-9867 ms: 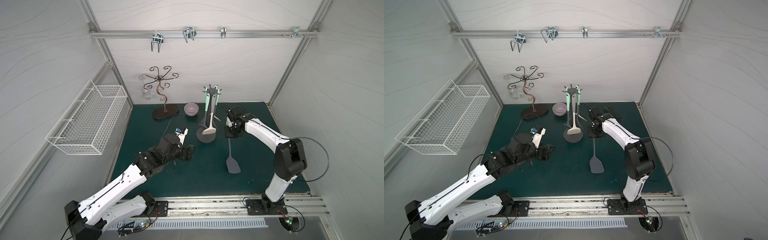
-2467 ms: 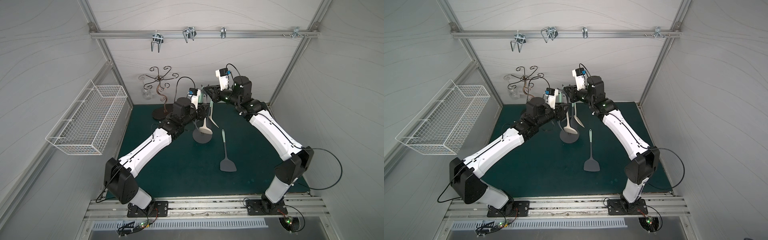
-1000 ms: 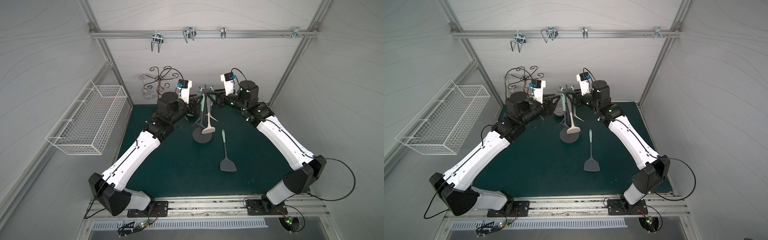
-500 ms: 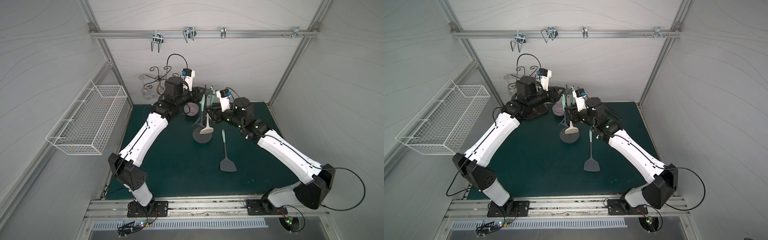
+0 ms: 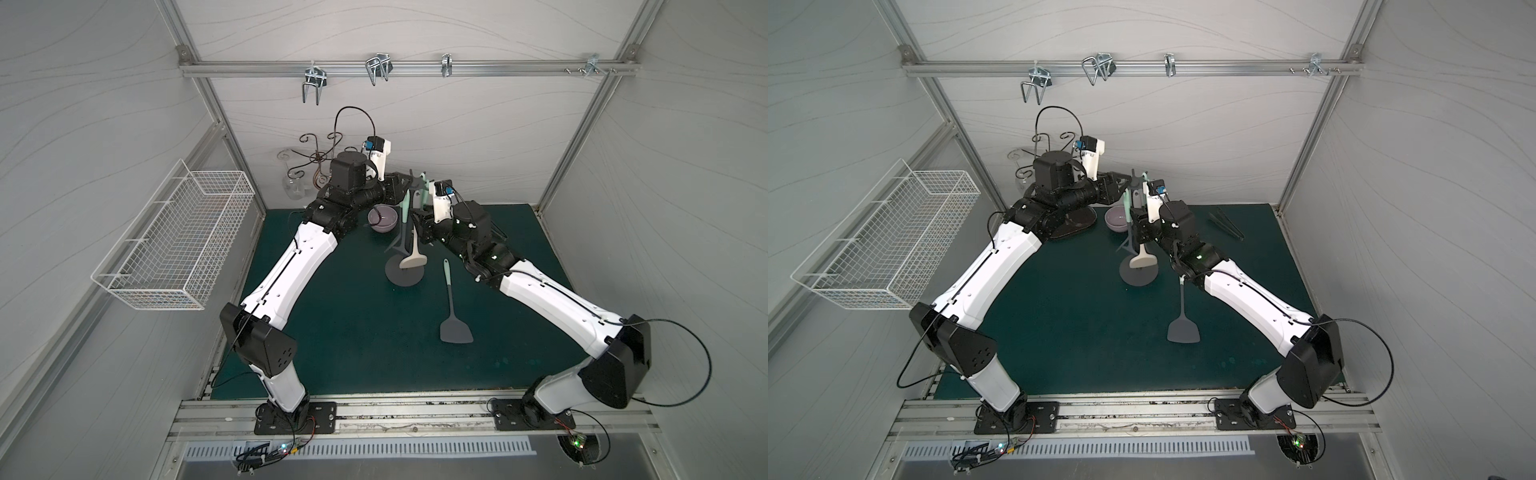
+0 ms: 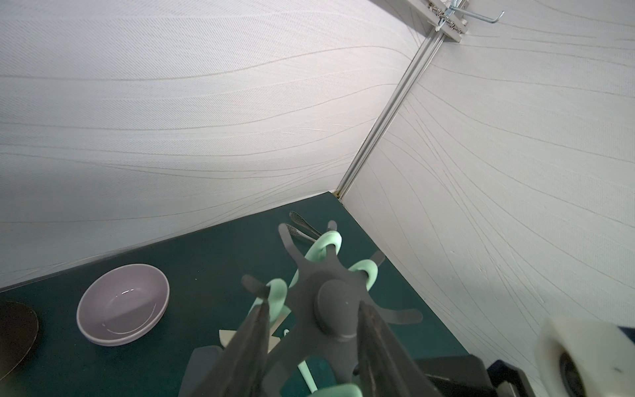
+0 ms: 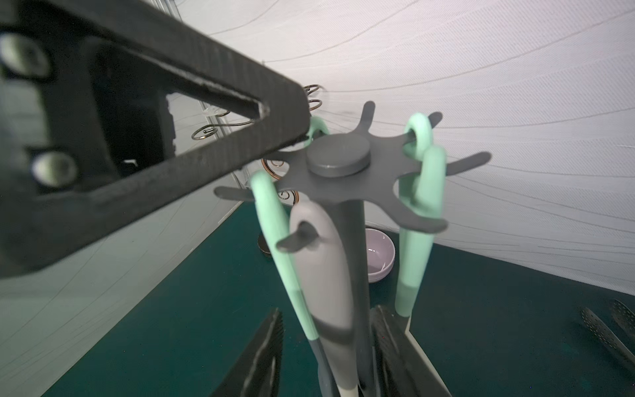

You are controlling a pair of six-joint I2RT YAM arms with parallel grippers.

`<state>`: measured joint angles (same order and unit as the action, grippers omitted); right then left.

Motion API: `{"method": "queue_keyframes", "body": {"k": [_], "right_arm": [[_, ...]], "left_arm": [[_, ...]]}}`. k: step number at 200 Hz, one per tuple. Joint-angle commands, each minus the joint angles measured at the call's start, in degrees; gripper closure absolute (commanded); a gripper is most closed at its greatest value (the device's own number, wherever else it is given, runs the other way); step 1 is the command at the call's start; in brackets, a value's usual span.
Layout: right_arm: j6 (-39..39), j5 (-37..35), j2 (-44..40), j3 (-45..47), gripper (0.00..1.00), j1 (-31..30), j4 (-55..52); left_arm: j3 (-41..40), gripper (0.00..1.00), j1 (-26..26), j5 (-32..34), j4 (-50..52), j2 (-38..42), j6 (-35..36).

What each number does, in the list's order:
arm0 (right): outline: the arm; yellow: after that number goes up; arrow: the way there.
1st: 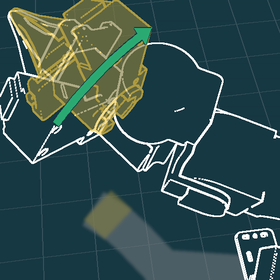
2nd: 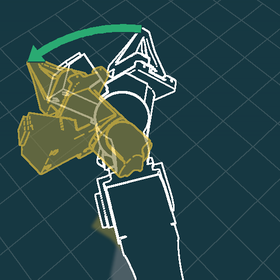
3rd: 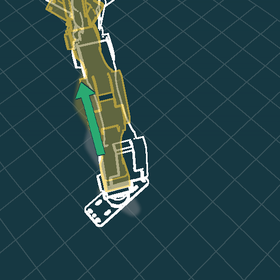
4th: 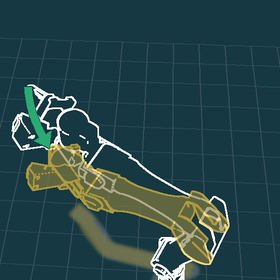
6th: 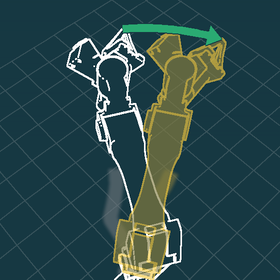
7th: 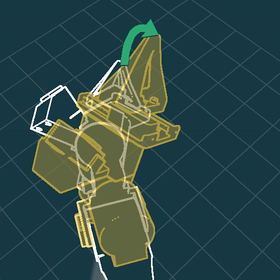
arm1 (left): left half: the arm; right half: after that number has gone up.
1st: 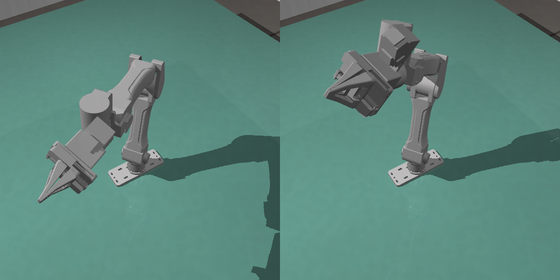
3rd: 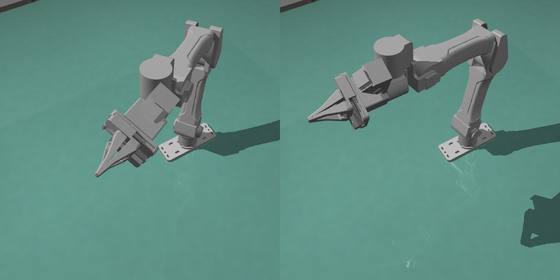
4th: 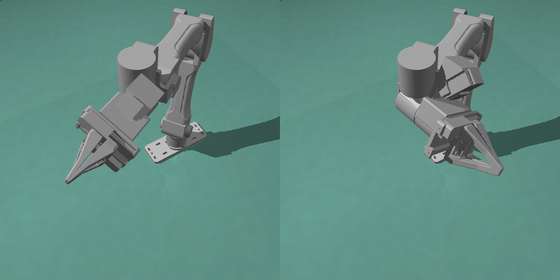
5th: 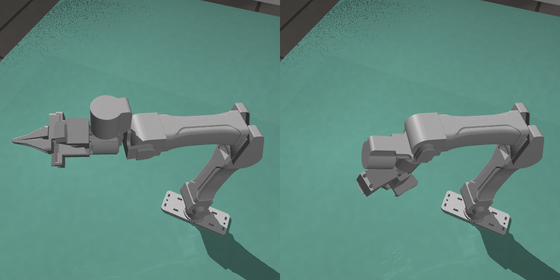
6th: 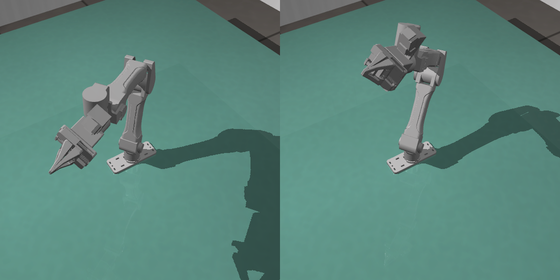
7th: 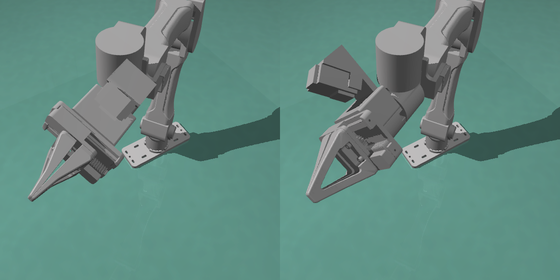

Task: Take the spatula off the kitchen utensil rack
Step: Take off the spatula from the rack.

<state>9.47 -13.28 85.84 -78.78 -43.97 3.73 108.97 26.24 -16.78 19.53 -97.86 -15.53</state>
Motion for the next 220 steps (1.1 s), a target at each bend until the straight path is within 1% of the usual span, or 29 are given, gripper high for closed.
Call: {"method": "queue_keyframes", "body": {"k": [1,29,50,62,109,128,140,157,182,205,220], "right_arm": [[-0.5,-3.3,1.7,-1.5,0.58,-1.2,4.4],[-2.1,-6.5,2.6,-1.6,0.74,-2.0,5.5],[-3.4,-7.7,2.0,-0.2,0.93,-2.3,7.1],[-4.4,-7.6,1.4,0.7,1.0,-2.3,8.0],[-11.1,-5.1,-1.7,3.3,1.0,-2.3,10.5],[-12.7,-0.5,-3.0,3.6,1.0,-1.5,10.4],[-11.1,4.7,-4.1,4.2,1.0,0.0,10.2],[-6.7,12.5,-5.3,5.0,1.0,3.5,11.0],[-2.0,19.2,-5.9,5.7,1.0,7.5,12.9],[1.6,25.3,-5.3,3.8,1.0,10.0,12.1],[2.2,28.5,-4.7,2.5,1.0,10.9,11.6]], "left_arm": [[1.3,0.55,-0.1,-1.4,-3.0,0.0,-0.5],[1.1,0.56,-0.1,-1.5,-3.0,-0.1,-0.5],[1.1,0.56,-0.2,-1.9,-3.0,-0.3,-0.9],[1.2,0.56,-0.2,-2.1,-3.0,-0.5,-0.9],[1.2,0.56,-0.2,-2.0,-2.7,-0.7,-1.0],[1.2,0.56,-0.1,-2.0,-2.5,-0.7,-1.0],[1.2,0.56,-0.1,-1.9,-2.4,-0.8,-0.9],[1.4,0.56,-0.1,-1.9,-2.1,-1.1,-0.9],[1.8,0.56,-0.1,-2.2,-1.7,-1.8,-1.1],[2.4,0.56,-0.1,-2.2,-1.1,-2.1,-0.9],[2.4,0.56,-0.1,-2.0,-1.1,-2.2,-0.8]]}}
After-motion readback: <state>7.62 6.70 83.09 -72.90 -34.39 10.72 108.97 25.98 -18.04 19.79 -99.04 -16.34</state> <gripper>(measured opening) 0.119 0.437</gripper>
